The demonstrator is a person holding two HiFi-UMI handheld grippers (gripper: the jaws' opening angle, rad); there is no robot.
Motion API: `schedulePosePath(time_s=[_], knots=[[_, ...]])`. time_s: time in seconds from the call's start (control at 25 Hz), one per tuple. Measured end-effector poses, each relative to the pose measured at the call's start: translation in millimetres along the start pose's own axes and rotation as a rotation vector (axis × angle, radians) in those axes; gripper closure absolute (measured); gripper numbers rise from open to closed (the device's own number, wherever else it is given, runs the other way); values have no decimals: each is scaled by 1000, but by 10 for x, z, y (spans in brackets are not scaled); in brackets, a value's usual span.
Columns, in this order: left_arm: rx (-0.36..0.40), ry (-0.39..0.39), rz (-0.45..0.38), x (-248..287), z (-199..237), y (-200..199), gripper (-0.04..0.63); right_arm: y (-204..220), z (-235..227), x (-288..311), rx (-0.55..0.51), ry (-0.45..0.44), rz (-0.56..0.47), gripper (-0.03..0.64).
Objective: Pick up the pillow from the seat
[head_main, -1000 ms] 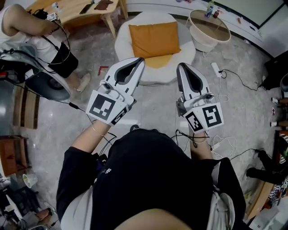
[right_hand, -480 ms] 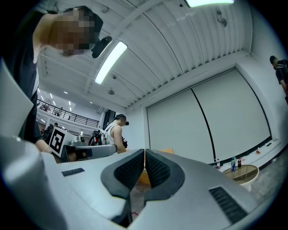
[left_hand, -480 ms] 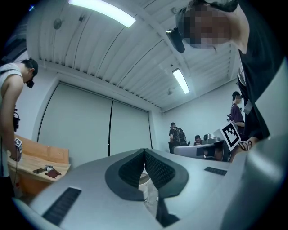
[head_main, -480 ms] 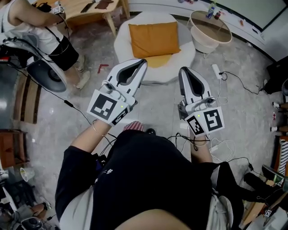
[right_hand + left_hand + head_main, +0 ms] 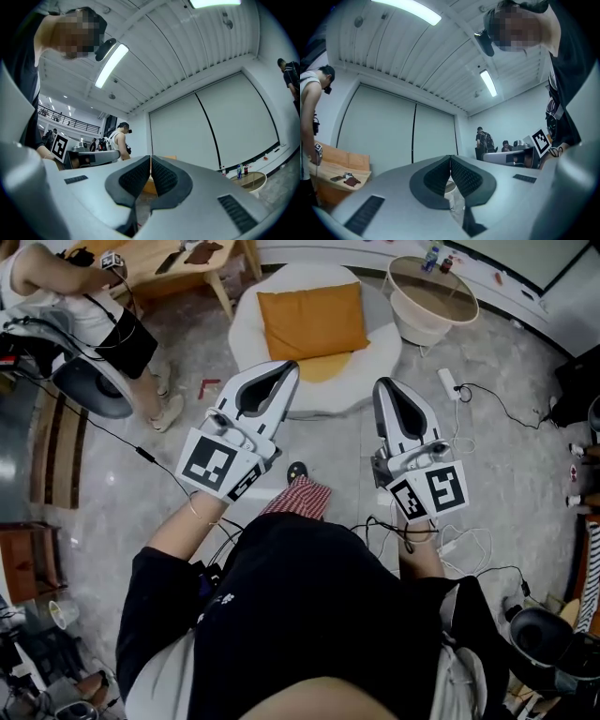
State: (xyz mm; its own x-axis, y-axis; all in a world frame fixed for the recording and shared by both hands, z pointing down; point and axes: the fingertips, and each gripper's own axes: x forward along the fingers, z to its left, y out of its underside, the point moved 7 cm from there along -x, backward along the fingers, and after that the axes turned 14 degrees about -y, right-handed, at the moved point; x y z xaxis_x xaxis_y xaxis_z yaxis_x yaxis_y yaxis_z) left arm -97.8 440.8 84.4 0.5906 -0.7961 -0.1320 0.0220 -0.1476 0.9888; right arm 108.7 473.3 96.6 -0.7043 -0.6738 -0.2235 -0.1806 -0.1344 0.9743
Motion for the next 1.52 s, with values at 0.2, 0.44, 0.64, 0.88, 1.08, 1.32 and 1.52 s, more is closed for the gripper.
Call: schedulePosePath(time_s=[0.2,0.44,0.64,0.88,1.08,1.32,1.52], knots=[[-20,22,-3,260,36,74,585,18,-198,39,-11,21,9,595],[-22,57,-5,617,115,103,585,21,-496,171,-19,35,11,595],[-29,54,3,820,327,149,586,41,-701,376,-12,40,15,595],[-39,34,16,1005,577,231,586,86,-919,619,-7,33,23,595],[-57,30,21,1171,830,313,585,148,-1058,904,-6,27,34,595],[-65,52,22,1388,1039,363,586,169,-1221,1156,-14,33,40,595],[-72,66,18,1521,1246,436,585,233,-1312,1385,-24,37,53,595]])
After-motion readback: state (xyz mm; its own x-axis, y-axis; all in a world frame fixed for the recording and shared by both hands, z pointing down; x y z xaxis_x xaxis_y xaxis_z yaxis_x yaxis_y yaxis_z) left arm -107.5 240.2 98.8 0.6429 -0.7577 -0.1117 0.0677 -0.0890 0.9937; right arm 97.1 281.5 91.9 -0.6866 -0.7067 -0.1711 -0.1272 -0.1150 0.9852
